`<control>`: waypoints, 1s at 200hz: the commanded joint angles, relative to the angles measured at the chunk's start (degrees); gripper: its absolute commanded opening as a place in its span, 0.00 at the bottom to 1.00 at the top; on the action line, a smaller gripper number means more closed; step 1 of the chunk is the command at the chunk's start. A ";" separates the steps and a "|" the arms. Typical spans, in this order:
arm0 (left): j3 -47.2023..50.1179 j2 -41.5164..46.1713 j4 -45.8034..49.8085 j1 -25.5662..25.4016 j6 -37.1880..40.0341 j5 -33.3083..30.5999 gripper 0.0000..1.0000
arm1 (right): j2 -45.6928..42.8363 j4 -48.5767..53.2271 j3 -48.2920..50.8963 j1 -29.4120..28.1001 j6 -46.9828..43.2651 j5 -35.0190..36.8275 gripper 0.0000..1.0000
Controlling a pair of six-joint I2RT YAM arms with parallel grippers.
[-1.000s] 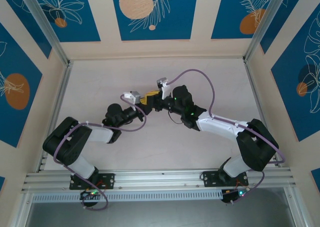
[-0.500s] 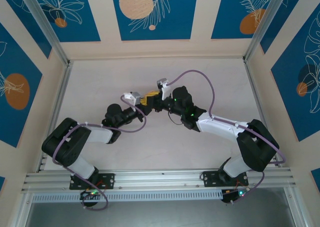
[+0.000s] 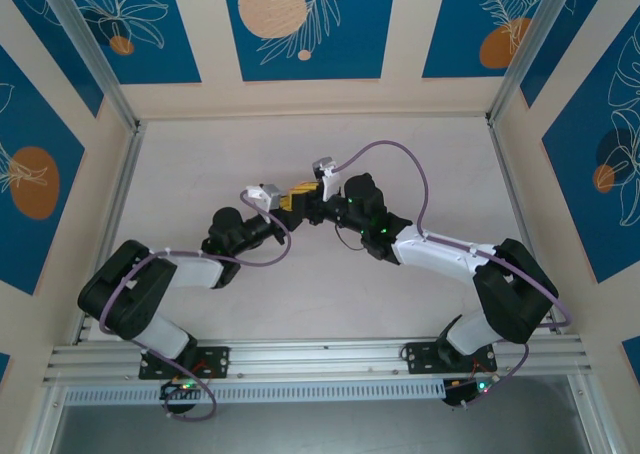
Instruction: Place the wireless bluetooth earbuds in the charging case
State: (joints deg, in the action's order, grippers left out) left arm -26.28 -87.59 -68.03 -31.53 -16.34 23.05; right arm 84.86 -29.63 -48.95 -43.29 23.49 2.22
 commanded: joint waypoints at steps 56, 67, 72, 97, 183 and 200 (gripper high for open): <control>-0.09 5.24 -12.57 -1.16 1.57 4.07 0.00 | 1.29 7.41 2.67 0.66 -1.06 6.39 0.32; 0.00 5.26 -12.57 -1.16 1.59 3.89 0.00 | 1.02 7.60 2.80 0.67 -1.07 6.74 0.33; 0.00 5.24 -12.57 -1.16 1.59 3.89 0.00 | 0.93 7.71 2.74 0.66 -1.07 6.95 0.33; 0.18 5.11 -12.57 -1.16 1.86 3.90 0.00 | 0.55 8.17 2.67 0.66 -1.20 7.53 0.35; 1.62 3.71 -12.40 -1.24 4.09 3.66 0.00 | -2.16 8.18 2.15 1.14 -1.69 4.88 0.37; 2.18 2.90 -11.97 -1.22 5.70 3.67 0.00 | -3.70 8.35 2.01 1.86 -1.39 2.65 0.38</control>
State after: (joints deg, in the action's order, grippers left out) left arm -24.53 -86.70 -69.08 -31.53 -14.22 22.02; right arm 82.54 -25.87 -48.36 -43.68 22.68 3.64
